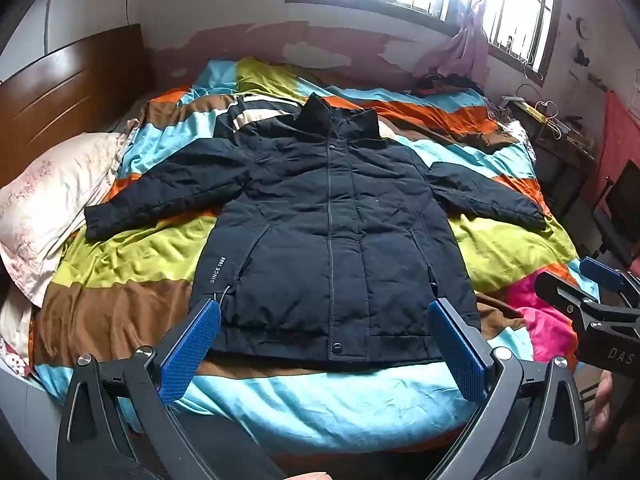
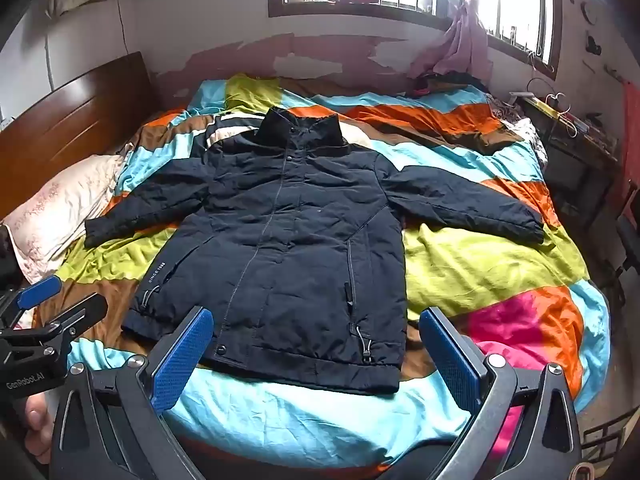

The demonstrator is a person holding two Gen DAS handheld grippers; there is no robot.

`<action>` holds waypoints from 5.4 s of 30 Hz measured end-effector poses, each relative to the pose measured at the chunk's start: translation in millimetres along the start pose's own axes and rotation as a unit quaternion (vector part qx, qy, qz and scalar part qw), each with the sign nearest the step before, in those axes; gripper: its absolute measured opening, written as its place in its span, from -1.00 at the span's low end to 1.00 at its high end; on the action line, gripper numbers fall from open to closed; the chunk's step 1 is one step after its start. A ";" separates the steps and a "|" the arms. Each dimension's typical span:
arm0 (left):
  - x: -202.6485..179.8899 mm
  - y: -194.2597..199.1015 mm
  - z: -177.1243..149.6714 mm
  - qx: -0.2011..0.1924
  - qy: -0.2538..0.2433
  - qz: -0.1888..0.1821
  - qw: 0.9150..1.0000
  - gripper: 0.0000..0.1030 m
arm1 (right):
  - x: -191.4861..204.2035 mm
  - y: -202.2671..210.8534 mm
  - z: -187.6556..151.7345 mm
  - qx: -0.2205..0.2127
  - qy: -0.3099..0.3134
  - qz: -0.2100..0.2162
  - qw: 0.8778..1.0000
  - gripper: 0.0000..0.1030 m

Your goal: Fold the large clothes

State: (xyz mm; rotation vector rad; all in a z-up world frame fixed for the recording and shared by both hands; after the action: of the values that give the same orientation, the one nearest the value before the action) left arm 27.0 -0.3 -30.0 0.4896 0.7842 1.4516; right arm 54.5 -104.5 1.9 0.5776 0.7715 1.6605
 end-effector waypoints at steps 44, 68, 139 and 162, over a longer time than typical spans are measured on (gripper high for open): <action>-2.7 -0.9 9.8 0.000 -0.002 0.006 1.000 0.97 | 5.8 4.1 16.2 -0.013 0.005 -0.011 1.000 1.00; -3.2 -0.1 14.4 -0.002 -0.003 0.005 1.000 0.96 | 4.6 4.7 13.2 -0.016 0.004 -0.010 1.000 1.00; -105.0 -217.4 99.1 -0.003 -0.156 -0.082 0.984 0.97 | -150.3 -140.8 23.8 0.017 -0.009 0.071 0.997 1.00; -156.2 -490.8 193.5 0.071 -0.180 -0.072 0.978 0.95 | -342.5 -272.2 67.6 0.025 -0.058 -0.016 0.998 1.00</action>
State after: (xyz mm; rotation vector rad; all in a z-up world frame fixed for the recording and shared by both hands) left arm 512.6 -166.5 -228.3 0.7660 0.6193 1.1346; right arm 356.3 -391.9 -147.6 0.6878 0.7344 1.5676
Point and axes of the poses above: each gripper's, at about its wrist camera, not at the fingertips, and y roughly against the way its jaws point, x to its left, z to its top, the point moved 4 cm from there along -y, roughly the way its jaws point, and after that the axes turned 4 degrees about -z, right-handed, at the moved point
